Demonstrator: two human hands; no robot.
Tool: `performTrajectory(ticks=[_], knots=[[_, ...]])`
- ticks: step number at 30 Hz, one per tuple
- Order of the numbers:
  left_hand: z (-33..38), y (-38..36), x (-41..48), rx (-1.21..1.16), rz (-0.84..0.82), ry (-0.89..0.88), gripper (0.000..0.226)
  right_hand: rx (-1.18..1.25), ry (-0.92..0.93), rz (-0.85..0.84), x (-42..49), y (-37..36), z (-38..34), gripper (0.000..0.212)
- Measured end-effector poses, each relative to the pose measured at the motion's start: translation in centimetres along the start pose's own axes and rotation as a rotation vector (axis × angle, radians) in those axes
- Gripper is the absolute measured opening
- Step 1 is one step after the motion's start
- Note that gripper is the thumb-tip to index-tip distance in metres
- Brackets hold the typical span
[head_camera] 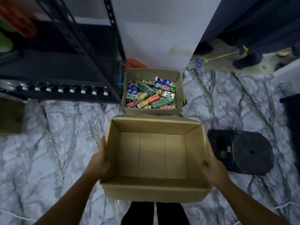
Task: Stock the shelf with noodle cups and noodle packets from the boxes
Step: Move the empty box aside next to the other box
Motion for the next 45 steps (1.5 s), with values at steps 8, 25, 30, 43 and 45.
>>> performTrajectory(ticks=[8, 25, 30, 43, 45], knots=[[-8.6, -9.0, 12.2, -0.052, -0.032, -0.002, 0.108, 0.003, 0.010, -0.011, 13.1, -12.4, 1.5, 0.099], [-12.4, -13.2, 23.1, -0.014, -0.015, -0.032, 0.098, 0.102, 0.016, 0.076, 22.2, -18.9, 0.4, 0.087], [-13.2, -13.0, 24.0, 0.030, -0.052, -0.019, 0.098, 0.068, 0.034, 0.083, 22.6, -19.2, 0.2, 0.092], [-10.9, -11.7, 18.8, 0.117, 0.008, -0.063, 0.061, -0.245, 0.230, 0.015, 18.1, -18.6, -1.9, 0.056], [-10.0, -11.1, 16.8, 0.110, 0.006, -0.061, 0.057, -0.378, 0.348, -0.028, 15.9, -17.5, -4.1, 0.063]])
Point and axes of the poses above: each hand's wrist, its own x-axis towards the middle knuckle, its own y-axis out of the back of the hand, z = x × y, the point moved 5 cm from there along x, towards the middle knuckle, and after that the axes turned 7 degrees about -y, right-handed, at the moved point
